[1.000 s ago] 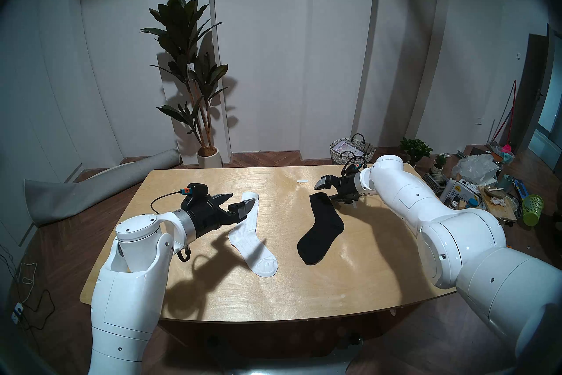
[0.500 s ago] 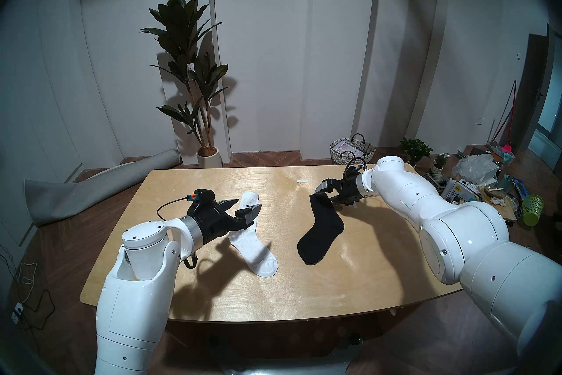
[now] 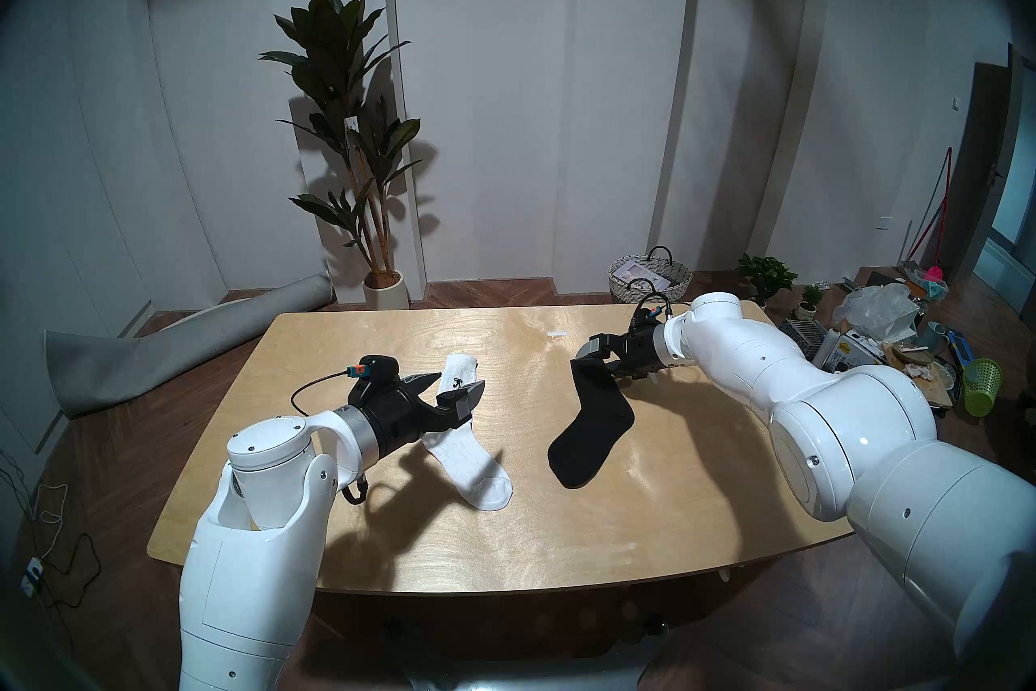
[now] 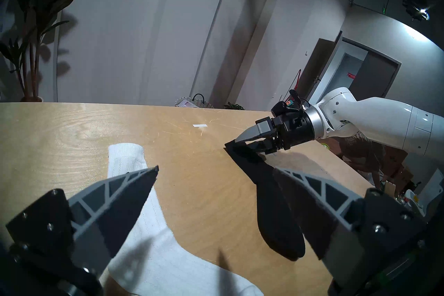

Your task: Fold socks in half once and place them neatly on the table

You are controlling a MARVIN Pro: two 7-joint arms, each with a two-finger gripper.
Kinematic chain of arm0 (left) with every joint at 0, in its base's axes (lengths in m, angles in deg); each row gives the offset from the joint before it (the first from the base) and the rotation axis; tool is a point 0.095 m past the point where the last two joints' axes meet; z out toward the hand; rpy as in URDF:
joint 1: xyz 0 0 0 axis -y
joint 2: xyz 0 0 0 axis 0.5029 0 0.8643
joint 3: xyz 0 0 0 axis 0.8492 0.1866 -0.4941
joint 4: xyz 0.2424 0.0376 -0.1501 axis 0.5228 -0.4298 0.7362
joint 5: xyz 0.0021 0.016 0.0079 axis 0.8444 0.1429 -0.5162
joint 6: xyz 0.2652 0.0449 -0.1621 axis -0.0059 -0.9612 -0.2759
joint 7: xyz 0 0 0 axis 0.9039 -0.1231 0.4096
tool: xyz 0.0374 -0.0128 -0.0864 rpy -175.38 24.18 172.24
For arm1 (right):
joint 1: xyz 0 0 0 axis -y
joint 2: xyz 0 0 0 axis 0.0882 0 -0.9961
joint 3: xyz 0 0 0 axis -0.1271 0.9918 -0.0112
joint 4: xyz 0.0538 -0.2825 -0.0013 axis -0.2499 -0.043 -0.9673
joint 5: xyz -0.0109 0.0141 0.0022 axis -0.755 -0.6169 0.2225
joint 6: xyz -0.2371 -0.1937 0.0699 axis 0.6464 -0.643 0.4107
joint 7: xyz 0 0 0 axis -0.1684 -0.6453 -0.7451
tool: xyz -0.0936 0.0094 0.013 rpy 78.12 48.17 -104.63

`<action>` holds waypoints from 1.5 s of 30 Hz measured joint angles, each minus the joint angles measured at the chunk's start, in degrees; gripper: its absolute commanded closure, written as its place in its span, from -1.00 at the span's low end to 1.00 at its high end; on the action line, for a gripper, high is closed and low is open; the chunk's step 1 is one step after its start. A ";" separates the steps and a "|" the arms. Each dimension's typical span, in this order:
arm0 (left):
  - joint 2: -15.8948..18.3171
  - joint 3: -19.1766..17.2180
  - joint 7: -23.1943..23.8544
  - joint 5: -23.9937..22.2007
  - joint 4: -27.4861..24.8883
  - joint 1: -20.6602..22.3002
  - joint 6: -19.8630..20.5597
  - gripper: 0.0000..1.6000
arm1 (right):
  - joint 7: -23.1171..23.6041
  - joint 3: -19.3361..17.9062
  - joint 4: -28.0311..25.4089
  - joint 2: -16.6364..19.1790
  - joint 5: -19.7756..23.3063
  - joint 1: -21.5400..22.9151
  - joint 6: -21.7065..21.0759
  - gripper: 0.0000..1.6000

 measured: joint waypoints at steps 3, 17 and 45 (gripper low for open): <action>-0.10 -0.24 -0.44 -0.11 -0.29 -0.43 -0.01 -1.00 | 0.60 0.40 0.59 -0.31 -0.17 0.18 0.89 -0.04; -0.50 -0.40 -1.05 -0.53 -0.49 -0.83 -0.04 -1.00 | 2.81 1.59 3.45 -0.81 -0.70 0.21 2.98 1.00; -1.60 -1.12 -0.93 -1.09 -0.36 -0.85 -0.67 -1.00 | 3.47 -1.87 6.25 -0.07 1.03 3.58 5.20 1.00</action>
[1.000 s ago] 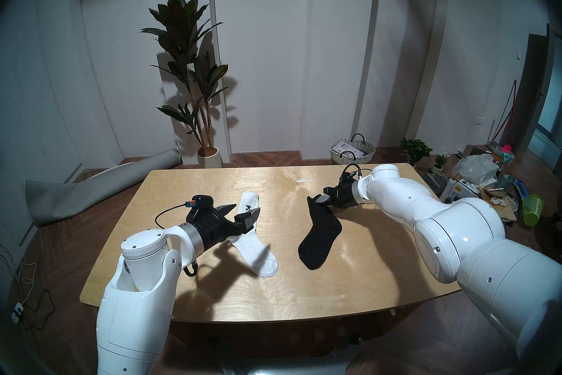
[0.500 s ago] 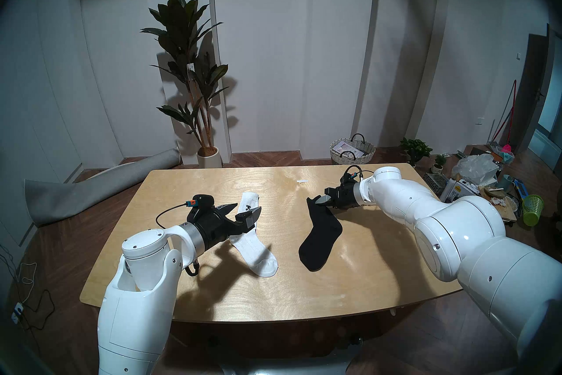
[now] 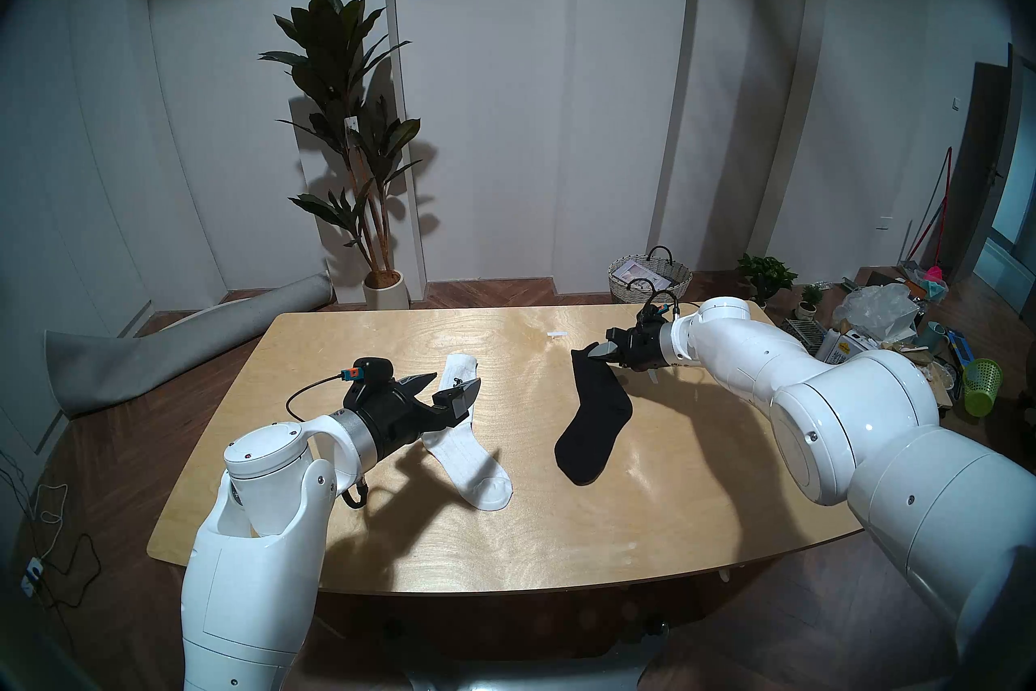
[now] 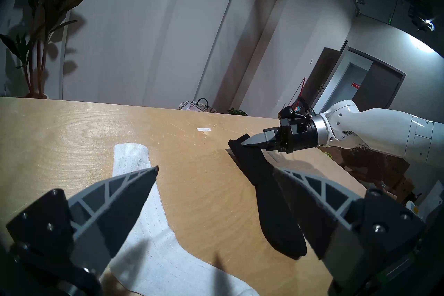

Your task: Fold socks in half once and place them neatly on the table

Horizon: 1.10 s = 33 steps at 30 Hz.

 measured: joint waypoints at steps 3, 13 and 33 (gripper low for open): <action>-0.12 -0.24 0.00 -0.06 -0.03 -0.10 -0.11 -1.00 | -0.61 -0.17 -0.10 -0.08 0.00 0.50 0.25 1.00; -0.66 -1.06 0.00 -0.22 -0.13 -1.12 -0.65 -1.00 | -2.59 -0.97 -0.18 -0.41 0.09 1.54 1.89 1.00; -1.75 -1.79 -0.04 -0.28 -0.62 -1.69 -1.82 -1.00 | -1.93 0.49 -1.34 -1.08 -1.72 3.37 3.76 1.00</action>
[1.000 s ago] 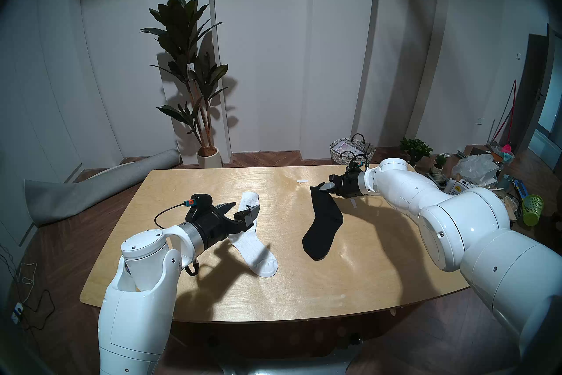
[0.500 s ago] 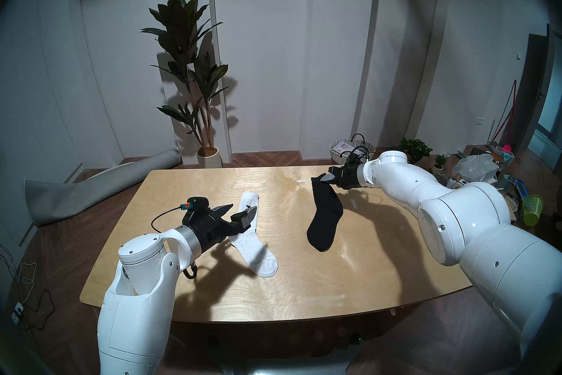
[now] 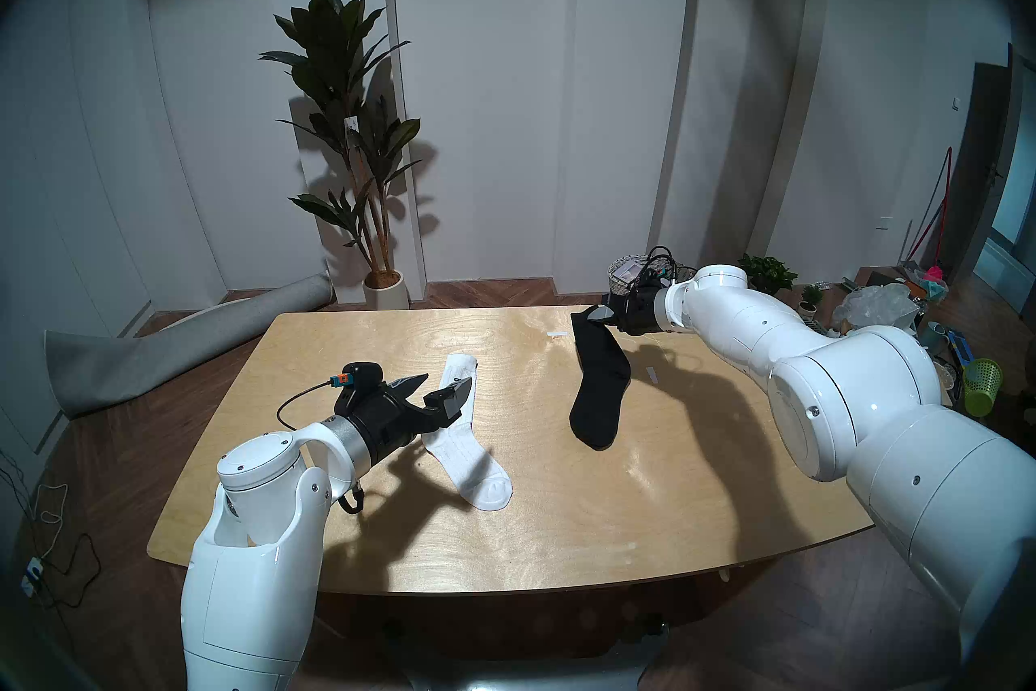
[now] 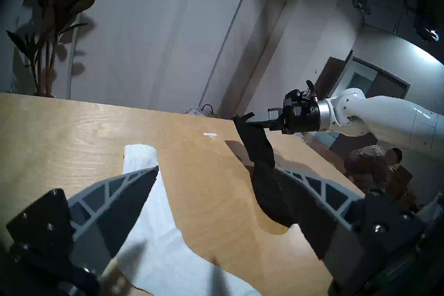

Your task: Fold socks in half once and place them neatly on the table

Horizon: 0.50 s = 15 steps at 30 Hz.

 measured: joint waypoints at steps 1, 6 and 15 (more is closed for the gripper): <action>-0.06 -0.07 0.00 -0.01 -0.07 -0.07 -0.07 -1.00 | 0.99 0.72 -0.27 0.11 -0.66 -0.02 0.05 1.00; -0.28 -0.29 0.03 -0.02 -0.26 -0.48 -0.38 -1.00 | 6.14 5.10 -2.09 1.37 -4.57 -0.58 0.37 1.00; -0.47 0.33 0.18 0.03 -0.17 -0.53 -0.81 -1.00 | 14.69 11.18 -5.38 3.92 -8.38 -3.44 3.52 1.00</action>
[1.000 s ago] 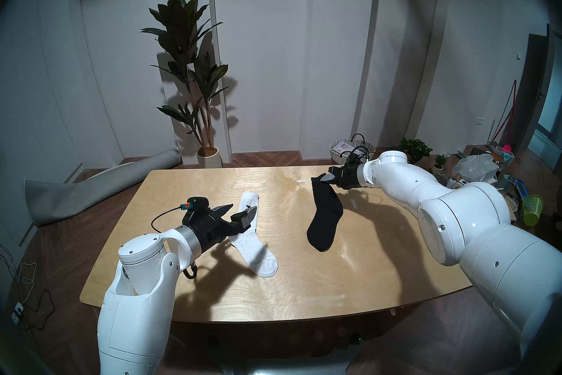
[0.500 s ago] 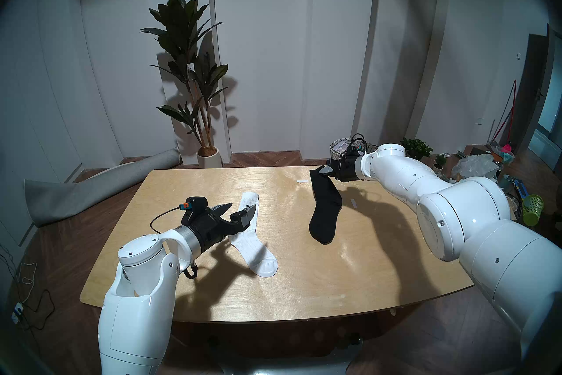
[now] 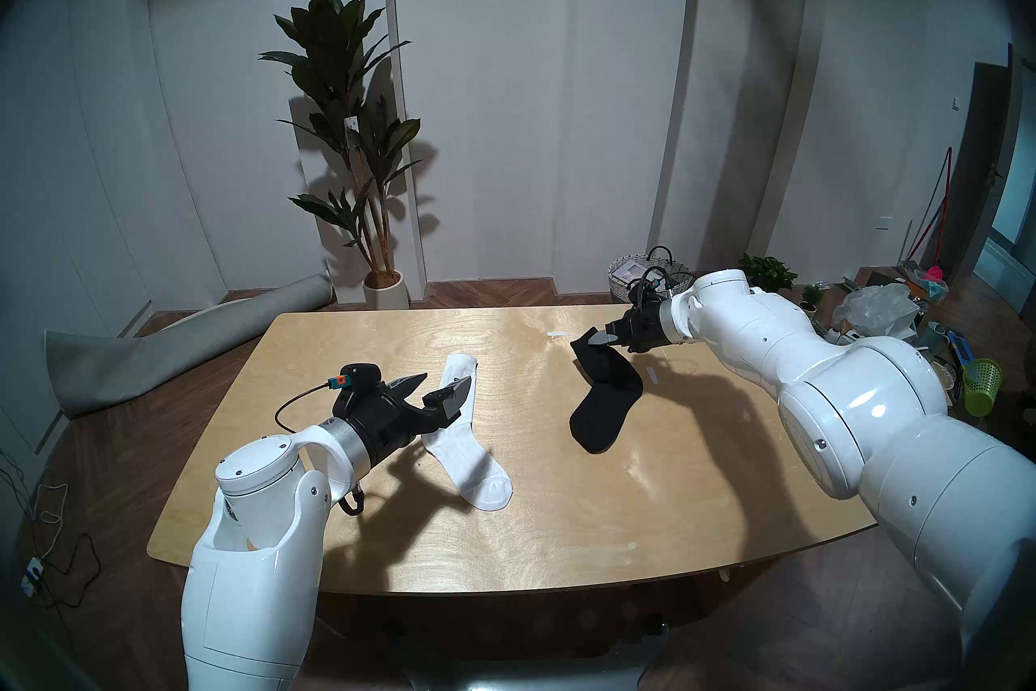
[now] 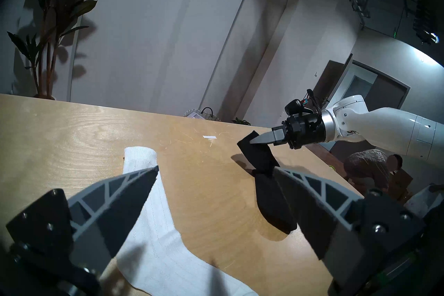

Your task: Fold socks in half once and place them neatly on the table

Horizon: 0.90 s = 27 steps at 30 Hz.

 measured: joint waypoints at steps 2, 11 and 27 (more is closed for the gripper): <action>0.00 0.24 0.03 0.01 0.01 0.03 -0.07 -1.00 | 1.95 1.05 -0.52 0.48 -0.49 -0.48 0.56 1.00; 0.18 0.36 0.11 0.01 -0.31 0.03 -0.22 -1.00 | 6.16 0.04 -0.91 1.19 0.04 -0.93 2.58 1.00; 0.77 -0.32 0.39 -0.07 -0.63 -0.08 -0.46 -1.00 | 14.87 0.53 -8.41 3.14 0.97 -5.14 1.79 1.00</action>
